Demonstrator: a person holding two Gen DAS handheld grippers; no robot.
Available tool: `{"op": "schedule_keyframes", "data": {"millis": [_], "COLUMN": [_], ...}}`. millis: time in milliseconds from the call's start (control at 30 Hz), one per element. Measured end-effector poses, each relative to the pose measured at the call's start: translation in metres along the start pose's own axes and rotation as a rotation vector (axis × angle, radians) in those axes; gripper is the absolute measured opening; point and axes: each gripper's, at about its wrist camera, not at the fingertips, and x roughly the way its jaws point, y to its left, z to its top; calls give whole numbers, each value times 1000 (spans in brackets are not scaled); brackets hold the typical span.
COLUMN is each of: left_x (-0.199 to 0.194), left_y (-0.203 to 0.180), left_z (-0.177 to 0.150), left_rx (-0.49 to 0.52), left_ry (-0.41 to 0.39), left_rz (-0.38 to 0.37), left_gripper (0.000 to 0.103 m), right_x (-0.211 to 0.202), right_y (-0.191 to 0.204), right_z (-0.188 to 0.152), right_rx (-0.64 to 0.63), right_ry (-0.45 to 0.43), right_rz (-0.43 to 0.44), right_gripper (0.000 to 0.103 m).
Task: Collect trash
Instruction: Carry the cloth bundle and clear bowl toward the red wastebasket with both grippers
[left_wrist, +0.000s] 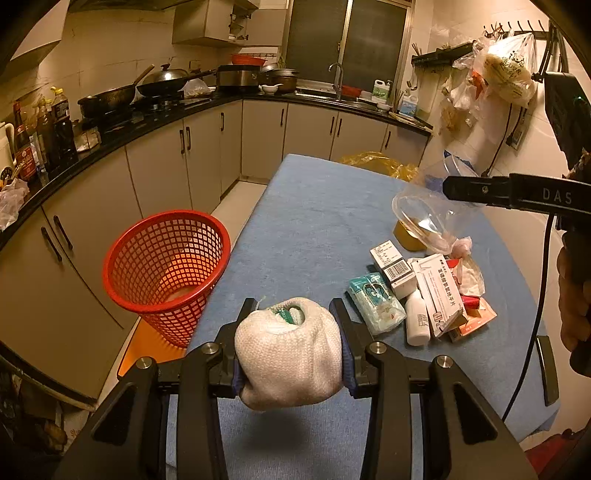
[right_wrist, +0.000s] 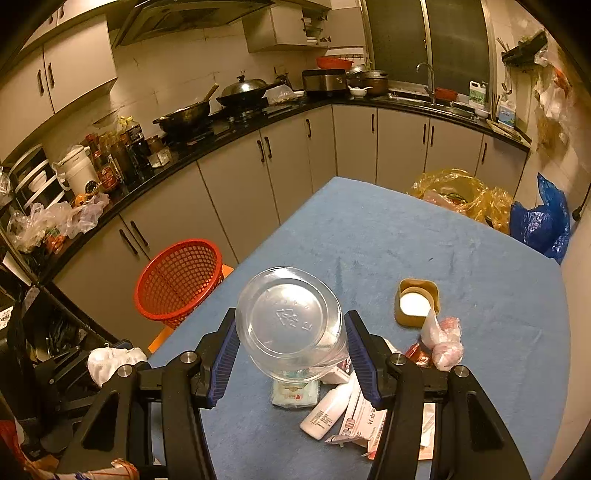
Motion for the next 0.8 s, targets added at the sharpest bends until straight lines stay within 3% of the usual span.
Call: {"op": "schedule_keyframes", "data": {"millis": [800], "left_x": [-10], "left_y": [13], "left_z": [2], "left_rx": [-34], "left_ry": [-17], "left_rz": [-12], "left_gripper": [38], "right_x": [-2], "right_y": [12], "right_z": [-2], "right_rx": [-19], "right_ry": [5], "right_rz": [14], "right_gripper": [60]}}
